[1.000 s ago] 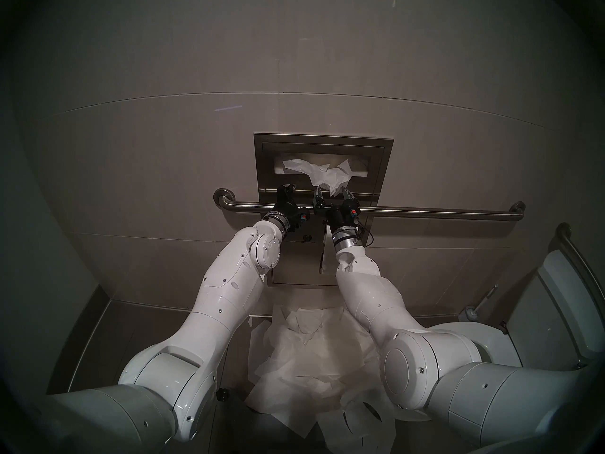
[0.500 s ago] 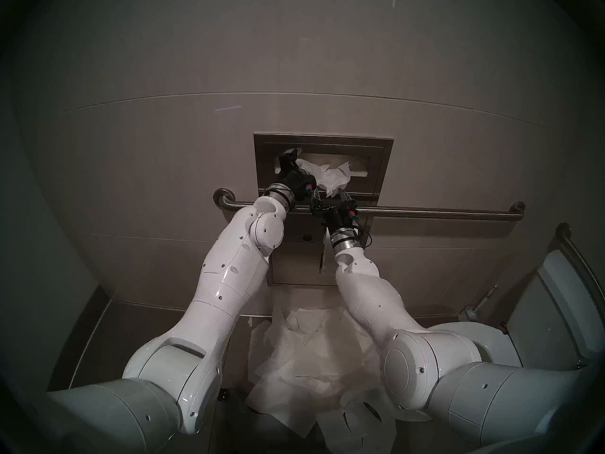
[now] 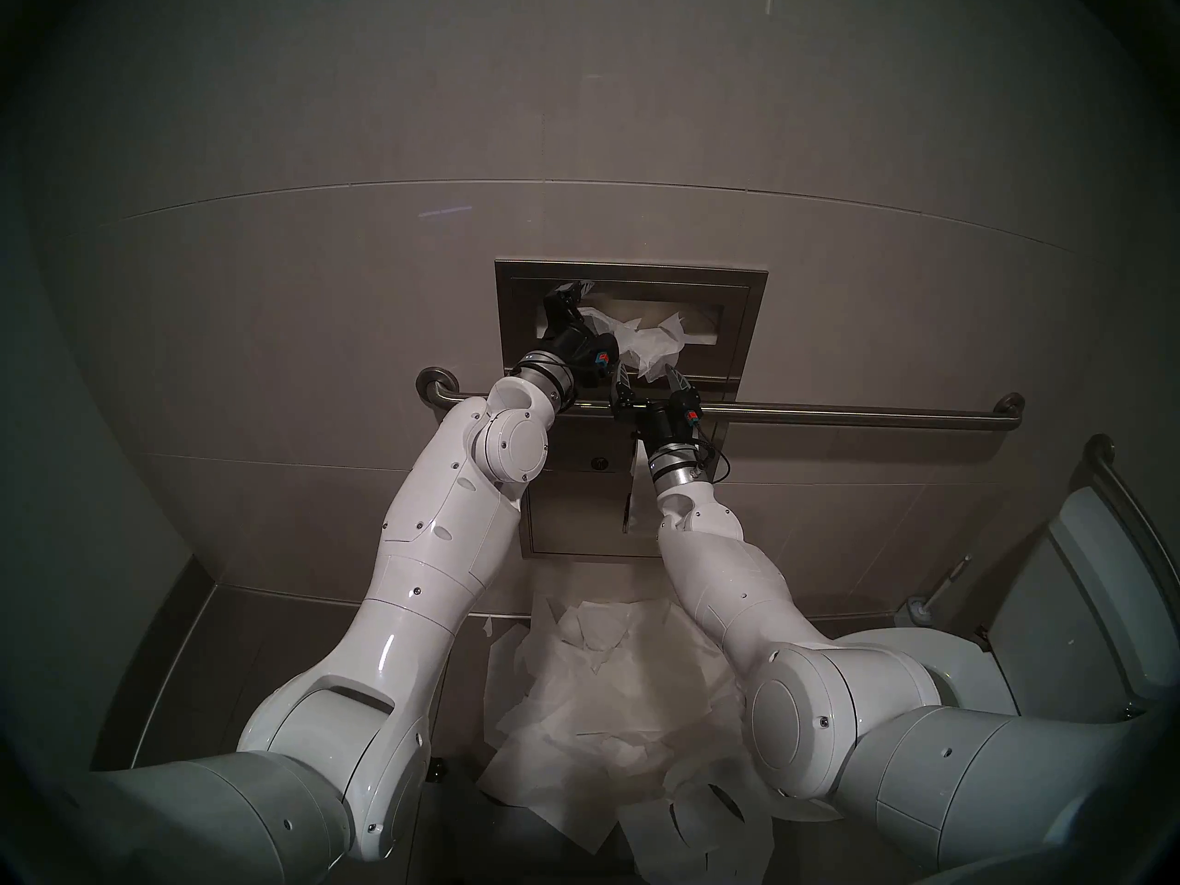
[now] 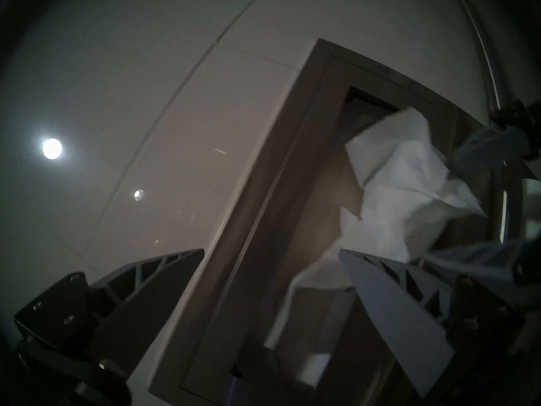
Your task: Take out a toilet seat cover
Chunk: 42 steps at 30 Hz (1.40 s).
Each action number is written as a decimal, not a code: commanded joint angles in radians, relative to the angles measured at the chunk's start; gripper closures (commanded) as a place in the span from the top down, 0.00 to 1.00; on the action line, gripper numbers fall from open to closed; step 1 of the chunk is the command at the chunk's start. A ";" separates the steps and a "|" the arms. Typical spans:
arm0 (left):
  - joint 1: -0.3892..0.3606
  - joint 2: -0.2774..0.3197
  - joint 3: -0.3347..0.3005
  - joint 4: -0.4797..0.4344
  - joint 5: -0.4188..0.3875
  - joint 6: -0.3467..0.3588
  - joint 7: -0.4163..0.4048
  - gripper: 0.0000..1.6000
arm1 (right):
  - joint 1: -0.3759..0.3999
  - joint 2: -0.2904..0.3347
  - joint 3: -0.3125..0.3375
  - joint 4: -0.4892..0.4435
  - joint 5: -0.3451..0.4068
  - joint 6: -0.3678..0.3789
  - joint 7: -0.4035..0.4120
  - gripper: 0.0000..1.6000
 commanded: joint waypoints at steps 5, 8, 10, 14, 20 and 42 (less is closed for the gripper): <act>-0.110 -0.002 -0.053 0.150 0.004 0.046 0.017 1.00 | 0.040 0.000 -0.004 -0.031 0.007 -0.010 0.019 1.00; -0.127 0.000 -0.050 0.163 0.016 0.050 0.023 1.00 | 0.041 0.000 -0.005 -0.028 0.009 -0.009 0.022 1.00; -0.151 0.001 -0.037 0.179 0.025 0.046 0.031 1.00 | 0.041 0.000 -0.006 -0.027 0.011 -0.009 0.024 1.00; -0.157 -0.007 -0.019 0.158 0.047 0.035 0.046 1.00 | 0.036 -0.002 -0.007 -0.025 0.017 -0.011 0.028 1.00; -0.146 -0.016 0.010 0.127 0.067 0.008 0.072 1.00 | 0.029 -0.004 -0.006 -0.026 0.029 -0.016 0.034 1.00; -0.169 -0.004 -0.009 0.157 0.093 -0.022 0.104 1.00 | 0.028 0.005 -0.004 -0.042 0.067 -0.030 0.063 1.00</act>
